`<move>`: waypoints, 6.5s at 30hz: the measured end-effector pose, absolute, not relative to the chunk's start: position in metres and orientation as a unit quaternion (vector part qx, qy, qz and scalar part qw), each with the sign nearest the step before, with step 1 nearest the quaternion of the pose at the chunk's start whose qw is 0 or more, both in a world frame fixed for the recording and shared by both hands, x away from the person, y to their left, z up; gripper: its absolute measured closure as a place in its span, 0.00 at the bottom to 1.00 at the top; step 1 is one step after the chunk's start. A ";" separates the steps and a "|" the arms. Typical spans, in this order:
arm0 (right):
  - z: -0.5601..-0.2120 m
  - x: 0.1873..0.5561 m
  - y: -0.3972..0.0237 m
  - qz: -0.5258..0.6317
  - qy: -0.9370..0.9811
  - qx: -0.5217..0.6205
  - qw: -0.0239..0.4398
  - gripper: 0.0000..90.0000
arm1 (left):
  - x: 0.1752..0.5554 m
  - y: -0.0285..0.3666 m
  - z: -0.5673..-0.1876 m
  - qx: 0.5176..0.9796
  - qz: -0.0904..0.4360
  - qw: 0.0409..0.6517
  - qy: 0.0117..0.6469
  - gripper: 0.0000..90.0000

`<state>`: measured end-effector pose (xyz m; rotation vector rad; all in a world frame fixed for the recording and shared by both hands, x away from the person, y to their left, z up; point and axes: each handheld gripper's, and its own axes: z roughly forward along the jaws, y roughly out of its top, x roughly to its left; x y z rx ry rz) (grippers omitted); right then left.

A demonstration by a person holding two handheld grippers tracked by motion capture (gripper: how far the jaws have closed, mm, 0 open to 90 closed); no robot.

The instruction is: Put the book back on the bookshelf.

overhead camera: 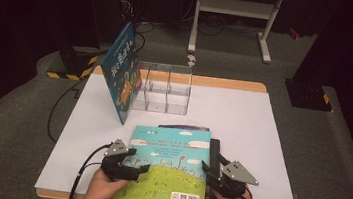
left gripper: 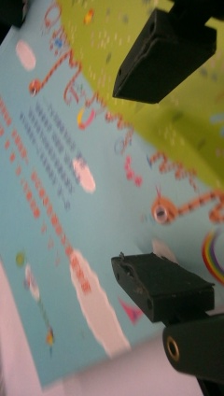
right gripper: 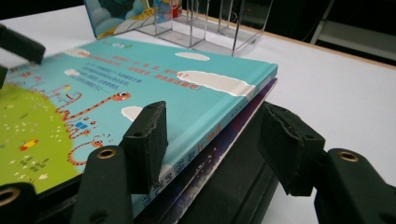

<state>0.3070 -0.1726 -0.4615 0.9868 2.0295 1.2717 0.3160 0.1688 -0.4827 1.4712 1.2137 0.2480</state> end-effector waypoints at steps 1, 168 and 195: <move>-0.463 0.308 -0.173 0.471 0.755 0.367 0.269 0.46 | 0.316 0.174 -0.482 0.625 0.109 0.572 0.521 0.17; -0.344 0.384 -0.133 0.538 0.697 0.381 0.280 0.44 | 0.374 0.186 -0.403 0.482 0.241 0.680 0.498 0.57; -0.339 0.412 -0.137 0.550 0.683 0.377 0.298 0.43 | 0.406 0.178 -0.393 0.481 0.264 0.684 0.480 0.56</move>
